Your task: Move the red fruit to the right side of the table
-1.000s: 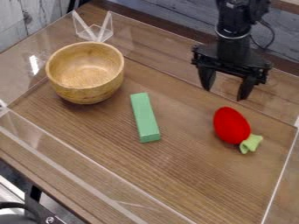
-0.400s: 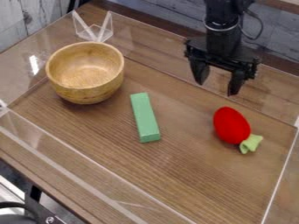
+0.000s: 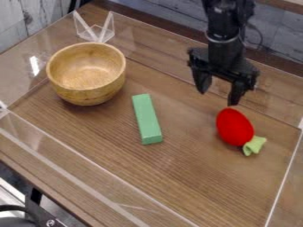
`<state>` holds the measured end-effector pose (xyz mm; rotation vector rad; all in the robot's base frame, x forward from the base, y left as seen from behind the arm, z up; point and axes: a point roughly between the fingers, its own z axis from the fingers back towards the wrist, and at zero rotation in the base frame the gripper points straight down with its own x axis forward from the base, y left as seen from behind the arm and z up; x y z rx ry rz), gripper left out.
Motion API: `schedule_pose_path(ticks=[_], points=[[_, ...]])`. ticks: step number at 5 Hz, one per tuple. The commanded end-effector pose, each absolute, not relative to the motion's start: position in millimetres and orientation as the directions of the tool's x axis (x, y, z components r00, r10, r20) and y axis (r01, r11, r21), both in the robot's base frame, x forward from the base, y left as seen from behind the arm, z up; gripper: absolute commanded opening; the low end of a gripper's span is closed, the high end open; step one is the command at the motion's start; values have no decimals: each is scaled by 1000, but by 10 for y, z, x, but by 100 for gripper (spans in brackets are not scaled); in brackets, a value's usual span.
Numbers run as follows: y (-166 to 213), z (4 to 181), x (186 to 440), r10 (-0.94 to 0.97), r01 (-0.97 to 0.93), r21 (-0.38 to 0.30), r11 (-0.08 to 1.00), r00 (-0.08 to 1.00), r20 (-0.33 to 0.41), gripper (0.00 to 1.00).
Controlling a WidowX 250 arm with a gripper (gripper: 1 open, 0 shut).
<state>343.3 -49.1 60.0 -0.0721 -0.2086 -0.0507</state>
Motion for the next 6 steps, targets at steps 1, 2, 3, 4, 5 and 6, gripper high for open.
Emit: schedule_pose_path(ticks=[1,2,3,4,5,6], points=[[-551,561,3447,-28,44,-64,997,973,228,100],[-525,607,3425,25,-12,-57,998,974,226,100],[-500,650,3408,76,-66,-51,996,971,225,100],[-347,701,3375,62,-52,-47,998,972,227,100],[-172,756,3347,49,-41,-41,998,972,231,100],[-71,925,3301,47,-42,-25,999,970,239,100]])
